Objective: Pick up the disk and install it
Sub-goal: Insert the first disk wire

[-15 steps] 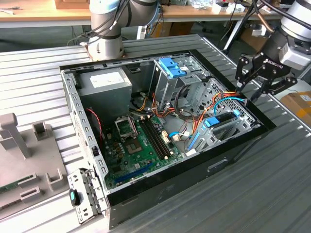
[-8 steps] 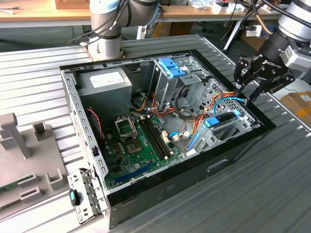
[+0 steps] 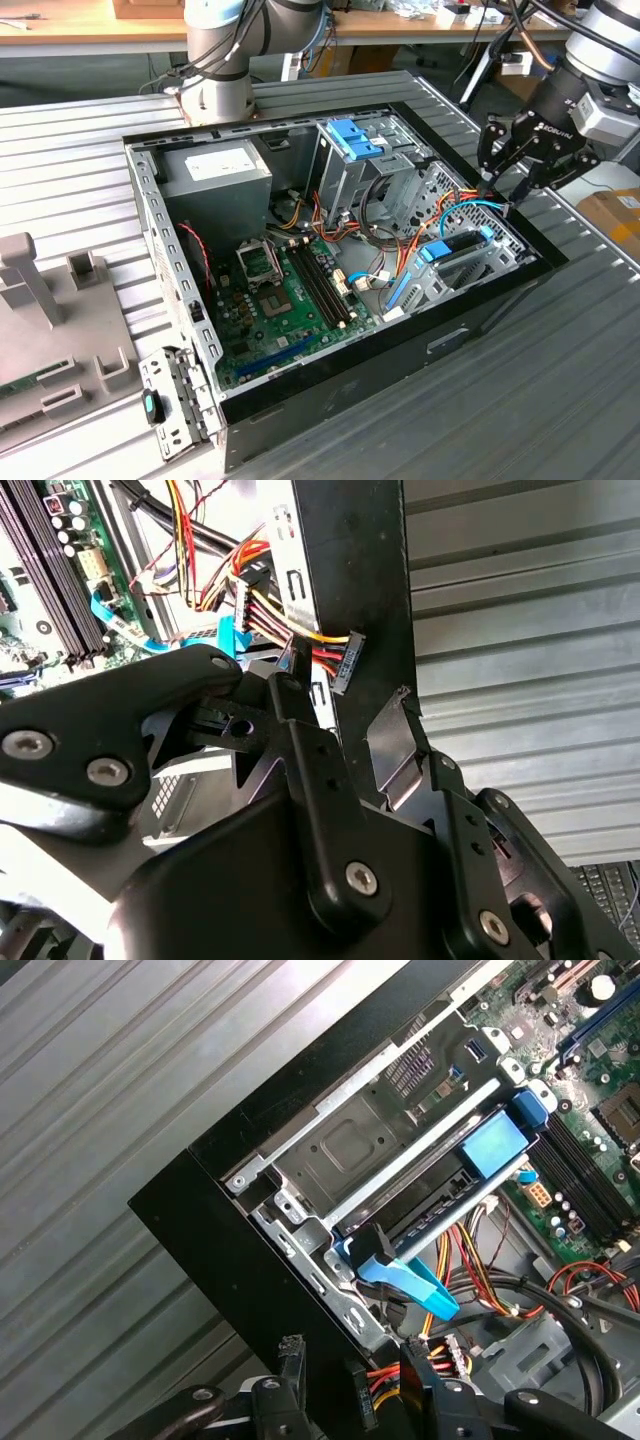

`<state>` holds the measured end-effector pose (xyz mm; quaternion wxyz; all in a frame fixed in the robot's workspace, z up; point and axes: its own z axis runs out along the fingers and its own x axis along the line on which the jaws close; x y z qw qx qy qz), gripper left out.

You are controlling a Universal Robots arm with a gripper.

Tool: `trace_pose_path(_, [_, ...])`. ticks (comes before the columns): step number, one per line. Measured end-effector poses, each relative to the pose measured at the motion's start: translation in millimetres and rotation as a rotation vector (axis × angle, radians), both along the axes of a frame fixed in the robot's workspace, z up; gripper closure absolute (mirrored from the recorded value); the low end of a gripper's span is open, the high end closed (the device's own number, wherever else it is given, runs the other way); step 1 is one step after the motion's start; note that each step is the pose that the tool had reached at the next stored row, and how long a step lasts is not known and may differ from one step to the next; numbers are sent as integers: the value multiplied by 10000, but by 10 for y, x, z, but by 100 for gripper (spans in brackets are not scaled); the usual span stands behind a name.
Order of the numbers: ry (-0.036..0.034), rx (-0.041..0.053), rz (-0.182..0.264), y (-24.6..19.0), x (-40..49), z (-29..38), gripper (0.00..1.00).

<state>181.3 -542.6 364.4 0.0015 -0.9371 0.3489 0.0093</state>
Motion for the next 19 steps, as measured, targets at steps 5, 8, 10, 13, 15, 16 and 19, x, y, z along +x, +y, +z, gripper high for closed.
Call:
trace_pose_path(5, [0, 0, 1, 0, 2, 0, 50])
trace_pose_path(8, [0, 1, 1, 0, 2, -1, 60])
trace_pose_path(10, [0, 1, 1, 0, 3, -1, 67])
trace_pose_path(13, [0, 1, 1, 0, 4, 0, 67])
trace_pose_path(15, [0, 1, 1, 0, 4, -1, 69])
trace_pose_path(16, [0, 1, 1, 0, 4, -1, 76])
trace_pose_path(19, [0, 1, 1, 0, 5, -1, 76])
